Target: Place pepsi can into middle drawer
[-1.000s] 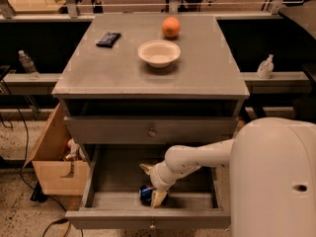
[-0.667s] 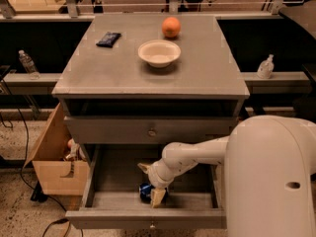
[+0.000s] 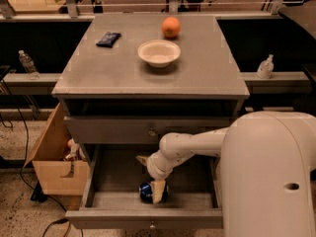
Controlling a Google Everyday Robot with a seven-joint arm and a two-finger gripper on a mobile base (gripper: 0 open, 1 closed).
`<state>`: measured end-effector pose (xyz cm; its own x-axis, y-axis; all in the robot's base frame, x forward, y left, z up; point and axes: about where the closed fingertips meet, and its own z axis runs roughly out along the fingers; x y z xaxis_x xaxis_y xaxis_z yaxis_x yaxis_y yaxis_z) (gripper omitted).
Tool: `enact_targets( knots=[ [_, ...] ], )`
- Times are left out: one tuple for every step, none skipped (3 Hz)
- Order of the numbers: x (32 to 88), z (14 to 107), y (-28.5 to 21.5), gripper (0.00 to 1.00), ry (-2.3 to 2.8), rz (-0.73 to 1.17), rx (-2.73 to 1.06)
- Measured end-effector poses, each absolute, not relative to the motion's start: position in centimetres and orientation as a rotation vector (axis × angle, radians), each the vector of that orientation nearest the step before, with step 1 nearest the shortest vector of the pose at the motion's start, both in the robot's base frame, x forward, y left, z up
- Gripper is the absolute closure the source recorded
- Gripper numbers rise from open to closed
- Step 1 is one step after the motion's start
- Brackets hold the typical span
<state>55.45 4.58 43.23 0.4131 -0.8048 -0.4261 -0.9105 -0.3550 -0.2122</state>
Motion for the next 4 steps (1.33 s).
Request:
enact_targets(
  knots=[
    [55.6,44.5,3.6,0.00,1.471,0.310,-2.246],
    [55.3,45.7,2.3,0.00,1.488,0.276,-2.234],
    [54.9,47.0,0.6,0.00,1.518,0.248,-2.244],
    [54.1,48.6,-1.5,0.00,1.560,0.218,-2.261]
  ],
)
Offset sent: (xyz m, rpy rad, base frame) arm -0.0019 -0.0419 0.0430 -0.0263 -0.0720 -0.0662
